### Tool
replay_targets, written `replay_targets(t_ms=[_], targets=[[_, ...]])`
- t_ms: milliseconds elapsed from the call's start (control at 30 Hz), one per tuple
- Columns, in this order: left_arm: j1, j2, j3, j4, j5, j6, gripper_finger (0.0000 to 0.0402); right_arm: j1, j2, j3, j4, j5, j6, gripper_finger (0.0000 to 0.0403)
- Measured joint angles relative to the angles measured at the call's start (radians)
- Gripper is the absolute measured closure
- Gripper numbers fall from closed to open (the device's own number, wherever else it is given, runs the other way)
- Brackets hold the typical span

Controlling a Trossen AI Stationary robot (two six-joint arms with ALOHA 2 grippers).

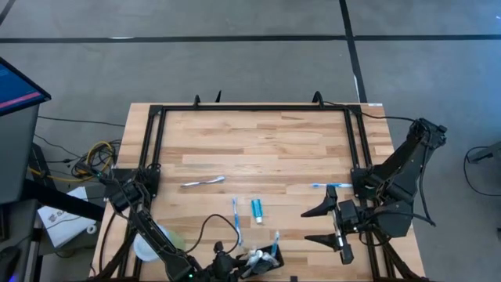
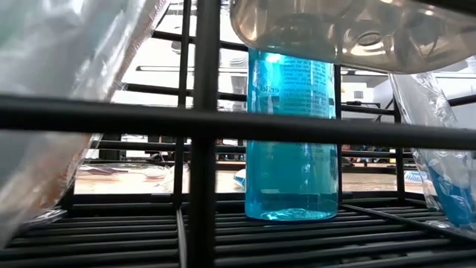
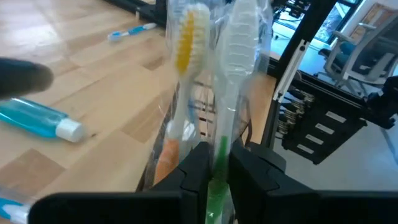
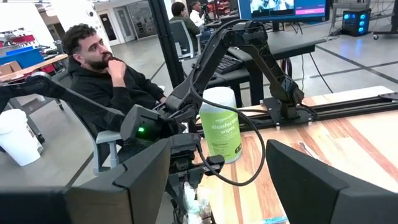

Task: Pick & Place toothbrushing station
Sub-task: Put the green toothbrush into the black wire organizer

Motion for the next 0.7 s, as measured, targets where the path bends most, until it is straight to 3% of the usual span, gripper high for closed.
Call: replay_targets(t_ms=[333, 700], targets=[[0.004, 0.0, -0.004, 0.011, 0.067, -0.006, 0.0352, -0.006, 0.0, 0.0, 0.0, 0.0, 0.0, 0.0147], [0.003, 0.007, -0.005, 0.018, 0.095, -0.139, 0.0267, -0.006, 0.0, 0.0, -0.003, 0.0, 0.0, 0.0147]])
